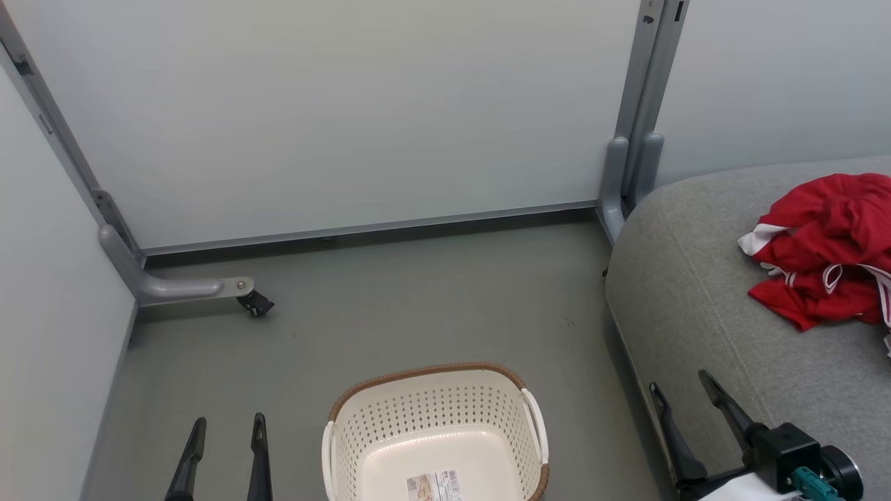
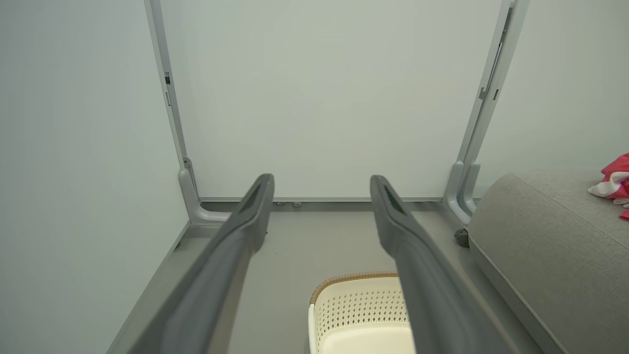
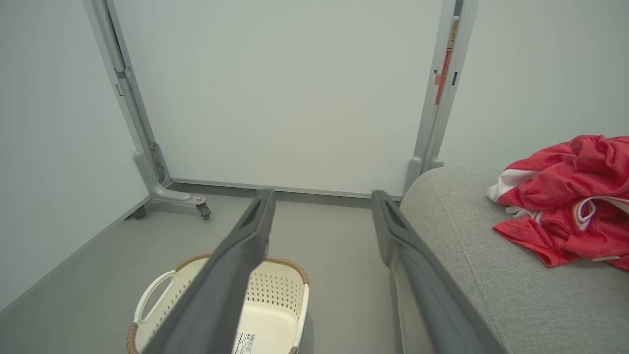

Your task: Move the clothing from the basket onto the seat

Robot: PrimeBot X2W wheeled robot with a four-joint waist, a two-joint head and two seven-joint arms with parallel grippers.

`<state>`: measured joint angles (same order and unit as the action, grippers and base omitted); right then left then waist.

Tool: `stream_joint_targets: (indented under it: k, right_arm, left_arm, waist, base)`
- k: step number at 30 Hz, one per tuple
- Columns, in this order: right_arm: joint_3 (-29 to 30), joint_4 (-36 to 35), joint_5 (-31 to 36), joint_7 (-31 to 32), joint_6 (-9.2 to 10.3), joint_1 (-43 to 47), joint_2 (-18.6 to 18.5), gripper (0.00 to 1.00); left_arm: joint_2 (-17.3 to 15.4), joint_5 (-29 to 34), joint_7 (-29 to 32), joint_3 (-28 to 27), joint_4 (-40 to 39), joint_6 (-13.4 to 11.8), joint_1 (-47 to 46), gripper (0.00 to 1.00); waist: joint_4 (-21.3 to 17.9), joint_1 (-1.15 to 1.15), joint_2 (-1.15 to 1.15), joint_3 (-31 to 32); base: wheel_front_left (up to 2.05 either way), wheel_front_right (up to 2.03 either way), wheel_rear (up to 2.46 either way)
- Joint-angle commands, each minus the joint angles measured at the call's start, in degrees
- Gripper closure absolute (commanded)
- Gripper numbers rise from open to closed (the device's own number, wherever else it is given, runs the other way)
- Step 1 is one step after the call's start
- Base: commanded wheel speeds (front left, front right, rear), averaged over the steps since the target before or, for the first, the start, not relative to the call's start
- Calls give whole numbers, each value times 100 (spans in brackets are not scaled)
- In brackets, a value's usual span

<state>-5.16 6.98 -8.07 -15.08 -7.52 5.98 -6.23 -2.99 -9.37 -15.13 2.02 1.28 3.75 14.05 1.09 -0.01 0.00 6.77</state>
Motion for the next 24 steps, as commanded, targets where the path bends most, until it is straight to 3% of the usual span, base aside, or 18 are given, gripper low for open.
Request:
stream_joint_targets:
  k: [1, 14, 15, 20, 24]
  right_arm:
    - [15, 7, 18, -13, 6, 90, 7, 0]
    - [3, 51, -16, -13, 6, 80, 23, 0]
    - [2, 38, -2, 0, -1, 38, 18, 100]
    - [-16, 259, -59, 24, -1, 93, 56, 100]
    - [43, 278, -534, 137, -1, 19, 67, 100]
  left_arm:
    - [7, 75, -2, -24, 11, 32, 109, 0]
    - [10, 115, -2, 46, 141, 5, 97, 0]
    - [7, 57, 0, 44, 132, 27, 59, 100]
    - [16, -26, 16, 50, 374, 29, 49, 100]
    - [14, -494, 132, 3, 424, 48, -70, 100]
  waist:
    - [-58, 1, 0, 45]
    - [-182, 1, 0, 68]
    - [-183, 1, 0, 68]
    - [-184, 1, 0, 65]
    - [-182, 1, 0, 41]
  base:
    - [0, 0, 0]
    - [0, 0, 0]
    - [0, 0, 0]
    - [0, 0, 0]
    - [0, 0, 0]
